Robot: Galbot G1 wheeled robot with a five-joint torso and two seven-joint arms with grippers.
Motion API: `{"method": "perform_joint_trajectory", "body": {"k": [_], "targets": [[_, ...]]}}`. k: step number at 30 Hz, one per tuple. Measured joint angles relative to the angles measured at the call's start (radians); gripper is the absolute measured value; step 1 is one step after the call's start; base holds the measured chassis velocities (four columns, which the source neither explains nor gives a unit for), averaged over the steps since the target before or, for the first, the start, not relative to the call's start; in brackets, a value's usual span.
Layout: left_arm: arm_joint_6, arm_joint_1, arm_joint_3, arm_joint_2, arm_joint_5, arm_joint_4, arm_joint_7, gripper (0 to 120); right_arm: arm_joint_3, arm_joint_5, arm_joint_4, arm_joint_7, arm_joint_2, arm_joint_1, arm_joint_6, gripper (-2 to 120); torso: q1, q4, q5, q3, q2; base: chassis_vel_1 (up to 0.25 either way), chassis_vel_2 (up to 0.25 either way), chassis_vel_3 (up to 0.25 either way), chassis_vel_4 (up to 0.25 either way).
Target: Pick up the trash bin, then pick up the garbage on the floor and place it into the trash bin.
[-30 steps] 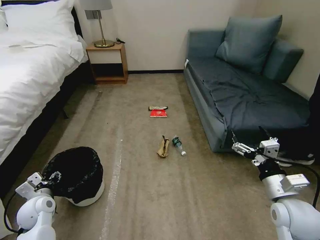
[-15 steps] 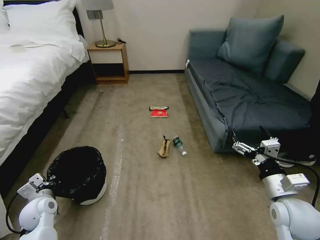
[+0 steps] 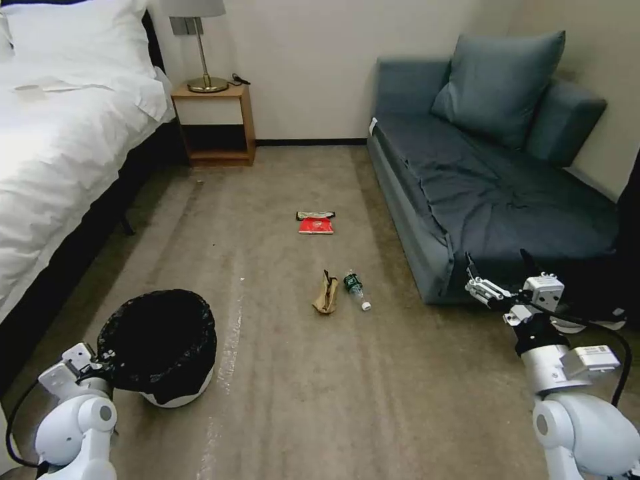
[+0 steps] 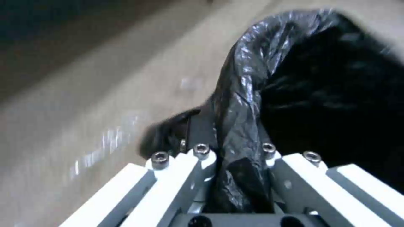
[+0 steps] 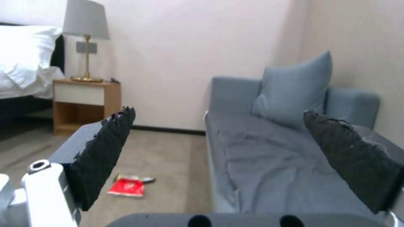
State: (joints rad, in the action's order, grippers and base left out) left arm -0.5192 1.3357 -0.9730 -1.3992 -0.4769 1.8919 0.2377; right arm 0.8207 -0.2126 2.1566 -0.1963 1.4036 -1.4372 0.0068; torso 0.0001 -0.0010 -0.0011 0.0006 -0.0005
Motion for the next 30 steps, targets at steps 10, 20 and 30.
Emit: {"method": "perform_joint_trajectory", "body": {"k": [10, 20, 30], "targets": [[-0.026, 0.006, 0.025, 0.003, 0.062, 0.279, -0.057, 4, -0.019, 0.01, -0.025, -0.017, 0.006, -0.014, 0.056, 100, 0.0, 0.0009, 0.0009, 0.0, 0.0, 0.0, 0.0, 0.0, 0.0], [-0.023, 0.012, 0.012, 0.005, 0.062, 0.368, -0.011, 4, -0.046, 0.003, -0.041, -0.022, 0.009, -0.017, 0.056, 100, 0.0, 0.001, 0.001, -0.001, 0.0, 0.0, 0.0, 0.0, 0.0], [-0.004, 0.009, 0.018, 0.003, 0.06, 0.358, 0.007, 4, -0.04, 0.007, -0.036, -0.03, 0.012, -0.023, 0.042, 100, 0.0, 0.001, 0.001, -0.001, 0.0, 0.0, 0.0, 0.0, 0.0]]}}
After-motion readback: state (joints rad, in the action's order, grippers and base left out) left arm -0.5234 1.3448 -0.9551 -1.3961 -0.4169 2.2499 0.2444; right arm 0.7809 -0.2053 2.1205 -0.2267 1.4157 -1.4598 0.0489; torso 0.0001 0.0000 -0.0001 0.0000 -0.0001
